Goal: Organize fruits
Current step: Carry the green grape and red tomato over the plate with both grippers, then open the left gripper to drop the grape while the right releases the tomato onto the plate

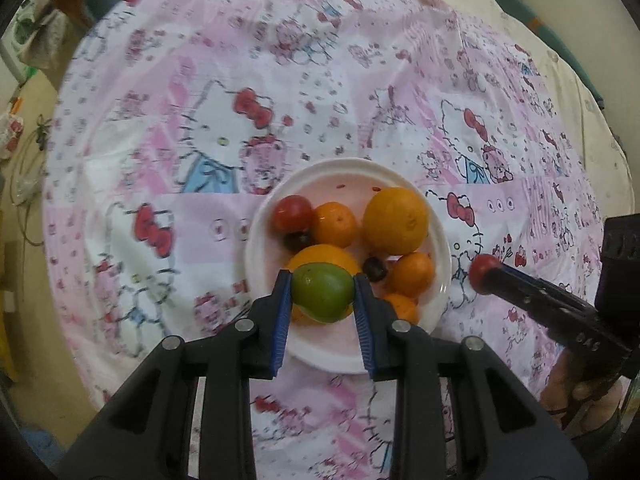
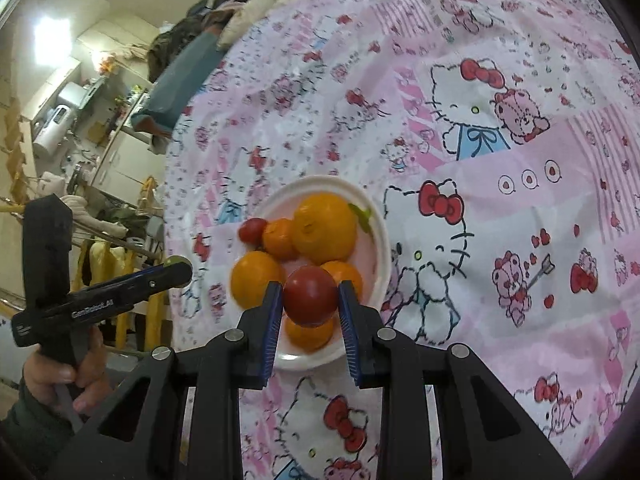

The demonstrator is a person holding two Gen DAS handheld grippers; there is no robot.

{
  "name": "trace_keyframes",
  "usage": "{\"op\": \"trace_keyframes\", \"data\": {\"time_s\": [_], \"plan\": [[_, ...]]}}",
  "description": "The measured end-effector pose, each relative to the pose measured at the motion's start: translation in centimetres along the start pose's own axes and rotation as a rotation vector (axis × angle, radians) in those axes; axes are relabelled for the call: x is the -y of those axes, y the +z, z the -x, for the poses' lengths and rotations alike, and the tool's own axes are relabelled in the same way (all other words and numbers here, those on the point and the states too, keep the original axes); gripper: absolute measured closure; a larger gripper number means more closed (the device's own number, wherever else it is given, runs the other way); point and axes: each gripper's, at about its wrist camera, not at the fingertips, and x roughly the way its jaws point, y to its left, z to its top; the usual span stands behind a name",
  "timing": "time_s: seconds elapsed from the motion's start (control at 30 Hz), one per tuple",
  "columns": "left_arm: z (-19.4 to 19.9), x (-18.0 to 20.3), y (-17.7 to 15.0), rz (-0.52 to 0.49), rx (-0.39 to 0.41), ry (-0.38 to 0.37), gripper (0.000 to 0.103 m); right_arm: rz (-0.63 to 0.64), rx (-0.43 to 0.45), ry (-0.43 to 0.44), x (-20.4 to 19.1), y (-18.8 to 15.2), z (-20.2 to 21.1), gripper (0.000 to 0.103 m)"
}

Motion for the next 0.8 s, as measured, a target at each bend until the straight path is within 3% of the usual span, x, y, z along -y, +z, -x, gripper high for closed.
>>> {"op": "trace_keyframes", "data": {"time_s": [0.43,0.8], "plan": [[-4.8,2.2,3.5,-0.011,-0.054,-0.028,0.077,0.006,-0.062,-0.047,1.4,1.5,-4.0,0.072],[-6.7,2.8,3.7,-0.014,-0.087,-0.017,0.076,0.010,-0.069,-0.064,1.5,1.8,-4.7,0.070]]}}
